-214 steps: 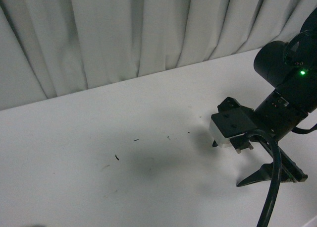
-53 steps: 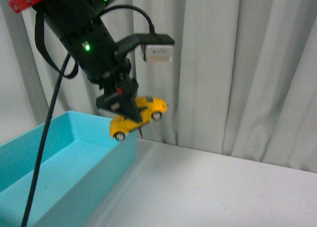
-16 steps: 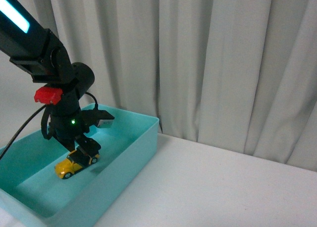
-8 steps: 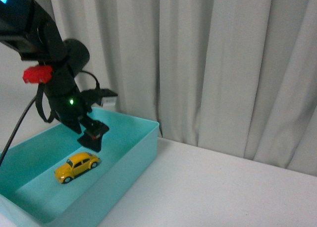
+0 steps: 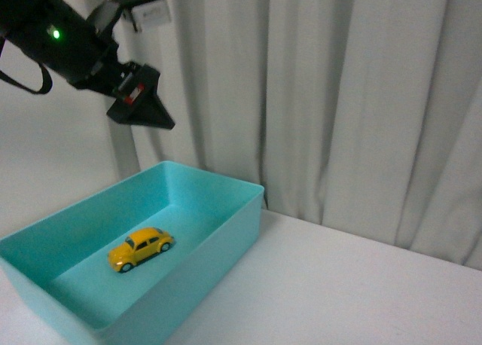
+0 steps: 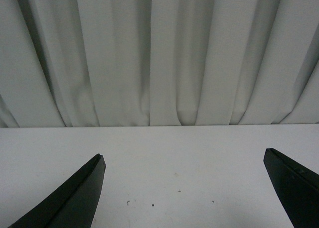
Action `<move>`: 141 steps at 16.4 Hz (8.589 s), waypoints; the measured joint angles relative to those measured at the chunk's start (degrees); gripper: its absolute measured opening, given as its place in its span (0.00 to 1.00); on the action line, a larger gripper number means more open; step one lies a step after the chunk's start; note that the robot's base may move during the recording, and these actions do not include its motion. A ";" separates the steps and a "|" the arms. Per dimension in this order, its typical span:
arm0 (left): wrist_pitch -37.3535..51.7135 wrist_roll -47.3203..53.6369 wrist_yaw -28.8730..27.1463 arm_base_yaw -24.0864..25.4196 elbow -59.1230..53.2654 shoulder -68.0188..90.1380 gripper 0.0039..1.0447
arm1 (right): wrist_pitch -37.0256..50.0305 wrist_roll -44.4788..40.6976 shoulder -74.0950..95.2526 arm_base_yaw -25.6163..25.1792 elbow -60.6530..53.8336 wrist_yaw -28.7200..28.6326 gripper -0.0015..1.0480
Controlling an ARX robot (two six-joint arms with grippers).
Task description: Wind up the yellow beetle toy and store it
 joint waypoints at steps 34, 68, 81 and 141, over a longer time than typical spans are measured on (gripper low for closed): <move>30.84 -36.13 -21.05 -21.35 -68.13 -83.73 0.01 | 0.02 0.00 0.02 0.00 0.00 -0.02 0.94; 30.82 -36.20 -21.05 -21.35 -68.13 -83.73 0.94 | 0.04 0.00 0.00 0.00 0.00 0.00 0.94; 30.82 -36.20 -21.05 -21.35 -68.13 -83.71 0.94 | 0.04 0.00 0.00 0.00 0.00 -0.02 0.94; 30.77 -36.20 -21.05 -21.35 -68.13 -83.73 0.94 | -0.04 0.02 0.00 0.00 0.00 -0.02 0.94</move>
